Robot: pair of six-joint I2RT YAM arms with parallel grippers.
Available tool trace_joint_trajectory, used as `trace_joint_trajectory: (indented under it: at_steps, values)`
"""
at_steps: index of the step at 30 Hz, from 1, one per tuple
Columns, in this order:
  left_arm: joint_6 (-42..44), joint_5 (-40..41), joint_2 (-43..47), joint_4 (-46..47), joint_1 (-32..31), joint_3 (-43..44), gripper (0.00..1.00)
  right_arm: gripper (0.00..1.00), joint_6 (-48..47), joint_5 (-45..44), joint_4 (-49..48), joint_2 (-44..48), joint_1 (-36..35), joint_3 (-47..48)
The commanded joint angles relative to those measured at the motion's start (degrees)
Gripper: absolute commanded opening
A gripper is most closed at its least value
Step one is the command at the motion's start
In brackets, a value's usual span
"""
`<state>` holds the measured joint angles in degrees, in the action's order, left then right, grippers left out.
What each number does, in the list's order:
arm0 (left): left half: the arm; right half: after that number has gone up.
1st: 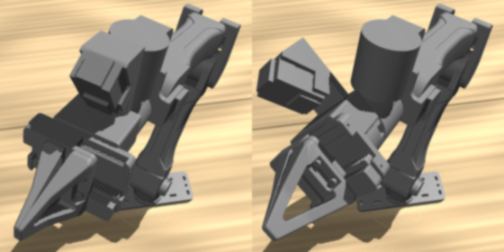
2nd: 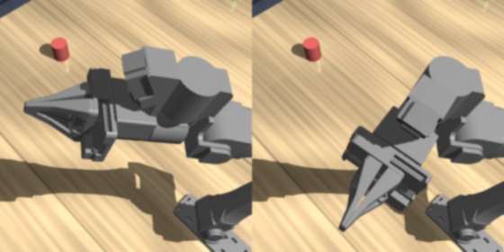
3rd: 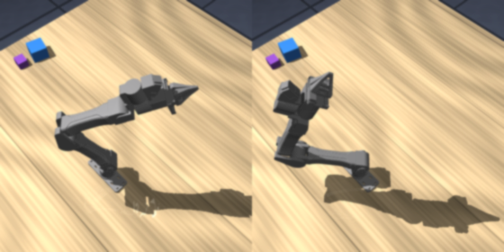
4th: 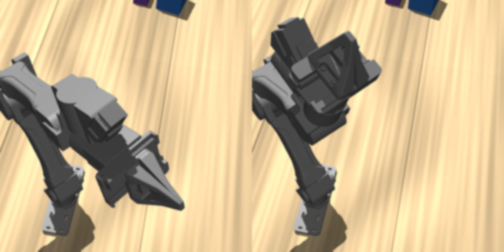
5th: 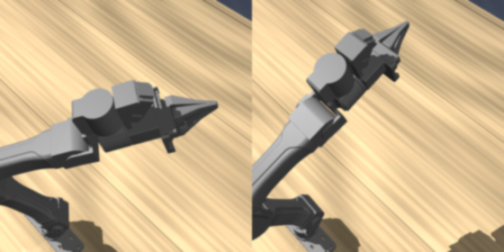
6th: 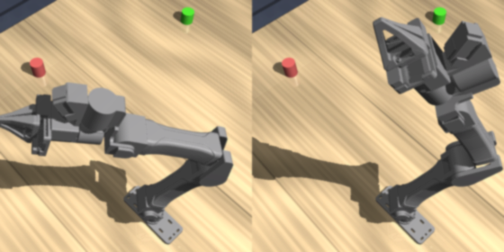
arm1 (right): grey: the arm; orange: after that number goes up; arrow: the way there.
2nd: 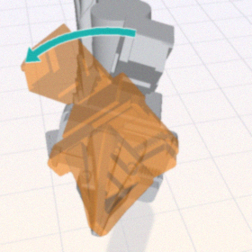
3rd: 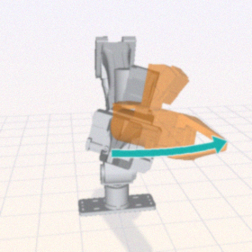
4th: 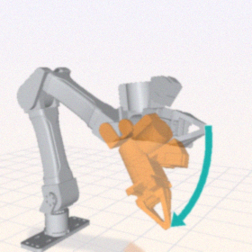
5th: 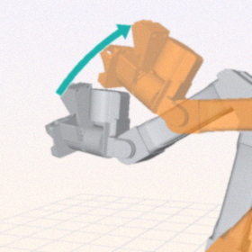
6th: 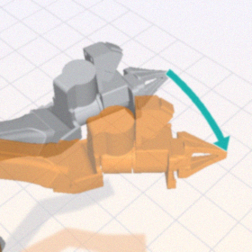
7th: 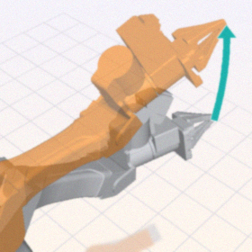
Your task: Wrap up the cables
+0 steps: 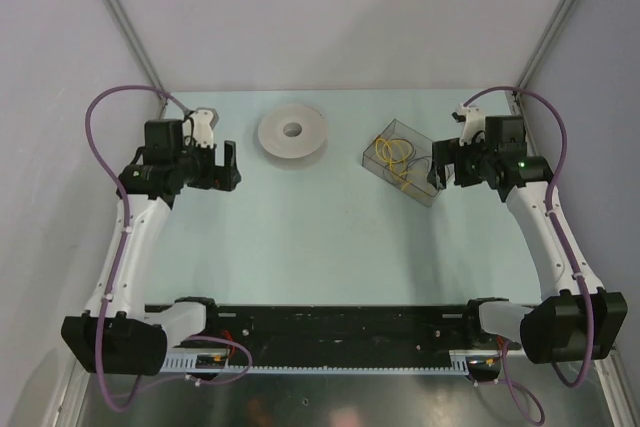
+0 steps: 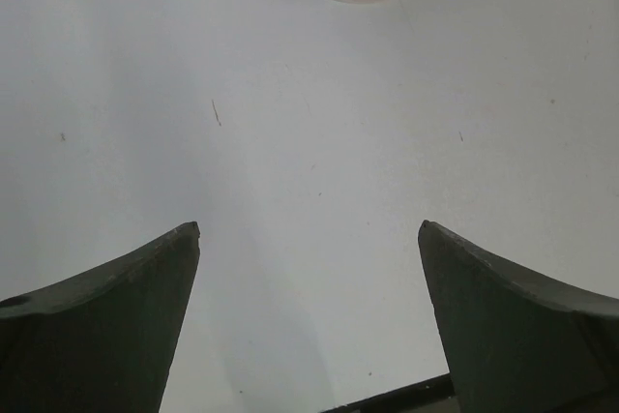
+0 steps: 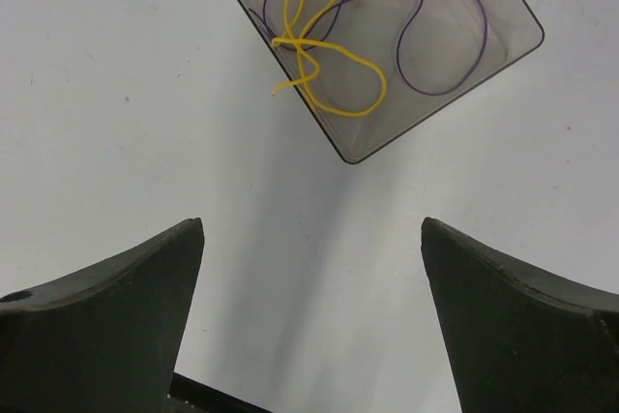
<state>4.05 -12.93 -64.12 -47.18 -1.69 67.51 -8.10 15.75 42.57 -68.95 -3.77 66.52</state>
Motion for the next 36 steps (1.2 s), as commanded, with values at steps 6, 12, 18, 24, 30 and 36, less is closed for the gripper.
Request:
trace_joint_trajectory:
  at_steps: [6, 12, 18, 24, 30, 36]
  values:
    - [6.06, 0.21, -7.33, 0.32, 0.20, 13.41, 0.99, 0.99, 1.10, 0.12, -3.47, 0.23, -0.88, 0.45]
    - [10.26, -1.83, -18.64, 0.35, -1.35, 25.48, 0.97, 0.99, 0.93, 0.52, -3.50, -0.91, -0.84, 0.50]
    - [11.13, -5.62, -32.23, 0.33, -2.95, 37.24, 0.69, 0.99, 0.68, 0.97, -3.33, -1.91, -0.19, 0.46]
    - [11.74, -6.27, -45.47, 0.35, -6.26, 48.57, 0.34, 0.99, 0.59, 1.12, -3.25, -2.88, 1.06, 0.46]
    - [12.19, -6.38, -56.67, 0.41, -9.19, 57.24, 0.12, 0.99, 0.54, 0.95, -3.41, -3.95, 2.01, 0.47]
    - [11.82, -4.65, -66.30, 0.55, -10.98, 64.21, 0.03, 0.99, 0.62, 1.37, -3.13, -4.55, 2.49, 0.45]
